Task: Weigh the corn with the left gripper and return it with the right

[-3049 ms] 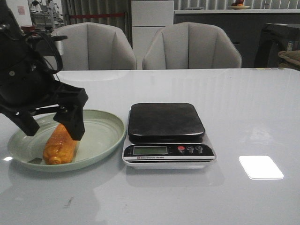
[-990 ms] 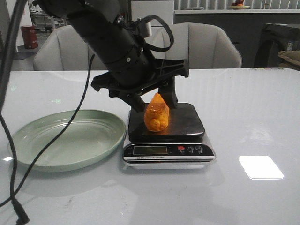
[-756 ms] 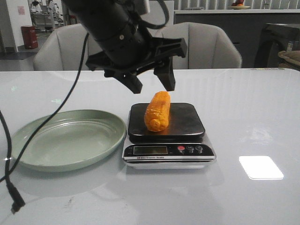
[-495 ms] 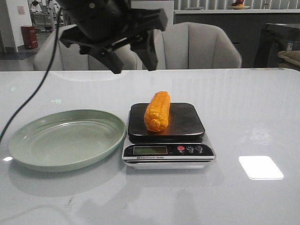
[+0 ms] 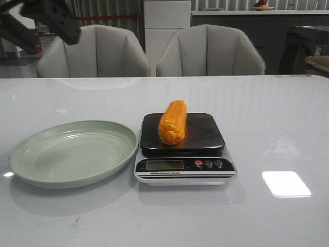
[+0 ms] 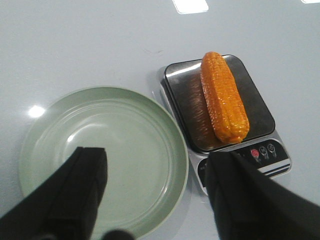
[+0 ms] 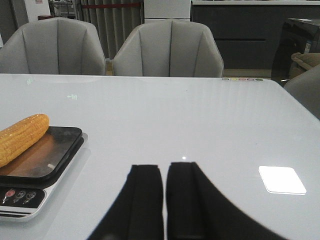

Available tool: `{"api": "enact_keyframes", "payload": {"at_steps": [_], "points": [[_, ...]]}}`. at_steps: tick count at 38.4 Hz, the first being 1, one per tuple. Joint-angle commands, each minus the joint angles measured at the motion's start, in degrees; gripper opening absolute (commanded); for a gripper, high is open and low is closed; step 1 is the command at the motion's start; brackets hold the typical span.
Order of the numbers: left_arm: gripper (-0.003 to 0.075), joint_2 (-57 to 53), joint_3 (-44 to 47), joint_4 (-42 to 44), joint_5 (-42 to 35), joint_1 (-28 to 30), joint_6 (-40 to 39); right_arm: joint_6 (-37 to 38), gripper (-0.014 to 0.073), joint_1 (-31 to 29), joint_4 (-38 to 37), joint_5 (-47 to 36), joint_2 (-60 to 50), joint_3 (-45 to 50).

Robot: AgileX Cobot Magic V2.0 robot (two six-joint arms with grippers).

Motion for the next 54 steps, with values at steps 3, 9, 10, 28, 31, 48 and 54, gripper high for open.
{"api": "enact_keyframes", "payload": {"at_steps": [3,9,10,28,31,48,54], "points": [[0.0479,-10.44,3.91,2.45,-4.56,1.61,0.05,-0.43,0.0196,0.11,-0.70,-4.64,-1.10,0.42],[0.0479,-19.02,9.07,4.31,-4.87,2.73,0.05,-0.43,0.0196,0.11,-0.70,-4.64,-1.10,0.42],[0.0479,-20.75,9.76,4.31,-4.87,2.73,0.05,-0.43,0.0196,0.11,-0.70,-4.64,-1.10,0.42],[0.0447,-51.53,24.19,8.62,-0.30,2.73,0.31,-0.43,0.0196,0.11,-0.70,-4.64,-1.10,0.42],[0.0398,-55.93,25.46,9.40,2.82,2.73,0.86,-0.43,0.0196,0.11,-0.70,-4.64,-1.10,0.42],[0.0125,-63.38,28.13,9.40,6.02,2.73,3.01,-0.43,0.0196,0.11,-0.70,-4.64,-1.10,0.42],[0.0125,-63.38,28.13,9.40,5.94,2.73,3.01,-0.43,0.0196,0.11,-0.70,-4.64,-1.10,0.42]]}}
